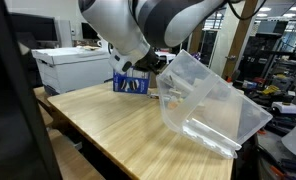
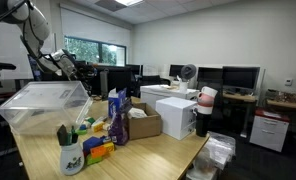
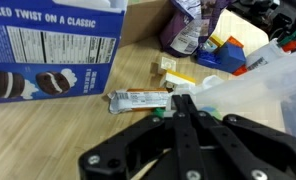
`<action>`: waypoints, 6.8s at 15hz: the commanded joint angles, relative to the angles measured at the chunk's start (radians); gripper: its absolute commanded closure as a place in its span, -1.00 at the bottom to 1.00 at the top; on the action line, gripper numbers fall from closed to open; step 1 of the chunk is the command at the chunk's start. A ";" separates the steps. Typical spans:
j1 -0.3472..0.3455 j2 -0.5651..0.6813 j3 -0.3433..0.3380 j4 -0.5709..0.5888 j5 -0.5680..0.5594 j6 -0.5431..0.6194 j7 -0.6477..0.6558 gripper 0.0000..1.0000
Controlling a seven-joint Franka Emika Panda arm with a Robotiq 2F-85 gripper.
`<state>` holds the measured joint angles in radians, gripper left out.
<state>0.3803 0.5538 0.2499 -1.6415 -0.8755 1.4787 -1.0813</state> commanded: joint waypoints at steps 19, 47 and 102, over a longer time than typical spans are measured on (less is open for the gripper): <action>-0.067 -0.216 0.012 -0.058 0.159 0.000 0.329 0.96; -0.116 -0.451 -0.012 -0.327 0.334 0.247 0.906 0.96; -0.099 -0.719 -0.064 -0.418 0.582 0.309 0.280 -1.00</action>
<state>0.2782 -0.1826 0.1996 -2.0950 -0.3554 1.8125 -0.6446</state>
